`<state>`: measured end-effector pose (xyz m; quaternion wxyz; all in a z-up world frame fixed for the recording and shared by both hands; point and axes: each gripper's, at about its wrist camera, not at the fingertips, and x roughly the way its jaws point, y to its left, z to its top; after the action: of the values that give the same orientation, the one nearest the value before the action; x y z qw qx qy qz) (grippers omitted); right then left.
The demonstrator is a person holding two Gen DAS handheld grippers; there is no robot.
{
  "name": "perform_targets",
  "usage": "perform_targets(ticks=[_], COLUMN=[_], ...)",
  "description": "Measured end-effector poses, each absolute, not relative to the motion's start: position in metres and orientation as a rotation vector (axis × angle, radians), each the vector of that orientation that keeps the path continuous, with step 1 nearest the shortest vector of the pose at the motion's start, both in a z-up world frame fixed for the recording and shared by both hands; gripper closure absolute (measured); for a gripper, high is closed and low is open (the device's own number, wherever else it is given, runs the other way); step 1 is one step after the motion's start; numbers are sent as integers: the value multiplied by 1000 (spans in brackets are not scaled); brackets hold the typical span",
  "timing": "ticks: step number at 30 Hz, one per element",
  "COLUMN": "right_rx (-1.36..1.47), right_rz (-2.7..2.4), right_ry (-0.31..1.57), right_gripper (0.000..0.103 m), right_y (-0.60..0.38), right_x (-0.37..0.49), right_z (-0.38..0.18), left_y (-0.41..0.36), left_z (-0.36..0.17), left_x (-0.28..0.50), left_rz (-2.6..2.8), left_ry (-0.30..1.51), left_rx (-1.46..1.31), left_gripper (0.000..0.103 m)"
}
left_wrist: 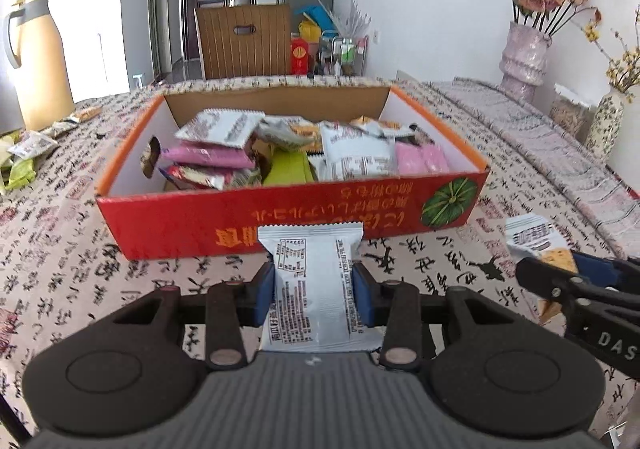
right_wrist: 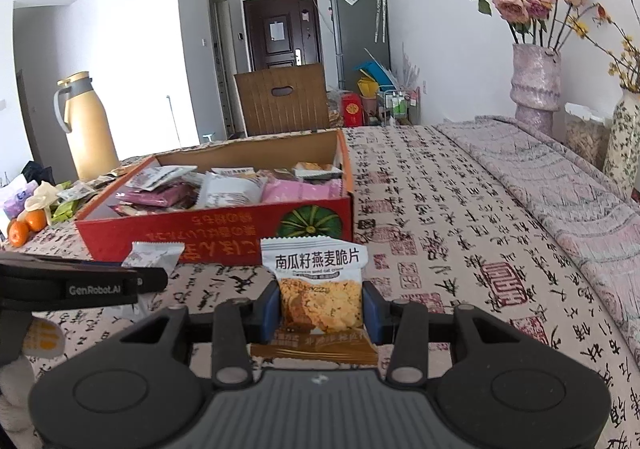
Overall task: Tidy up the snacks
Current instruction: 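Carry both packets over the box and open both tools to drop them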
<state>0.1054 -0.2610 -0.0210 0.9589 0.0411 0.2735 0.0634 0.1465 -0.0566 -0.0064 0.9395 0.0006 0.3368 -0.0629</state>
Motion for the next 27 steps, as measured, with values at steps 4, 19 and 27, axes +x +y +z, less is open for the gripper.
perform_targets(ticks=[4,19,27], right_rx=[69,27,13], right_rz=[146,201,205], right_ry=[536,467,450], right_gripper=[62,62,62], right_y=[-250,-206,-192], right_x=[107,157,208], right_z=[-13,21,28], left_y=[-49,-22,-17], left_z=[7,53,59], left_x=[144,176,213], left_rz=[-135,-110,-88], left_ry=[644,509,482], left_rx=[-7,-23,-24], left_gripper=[61,61,61])
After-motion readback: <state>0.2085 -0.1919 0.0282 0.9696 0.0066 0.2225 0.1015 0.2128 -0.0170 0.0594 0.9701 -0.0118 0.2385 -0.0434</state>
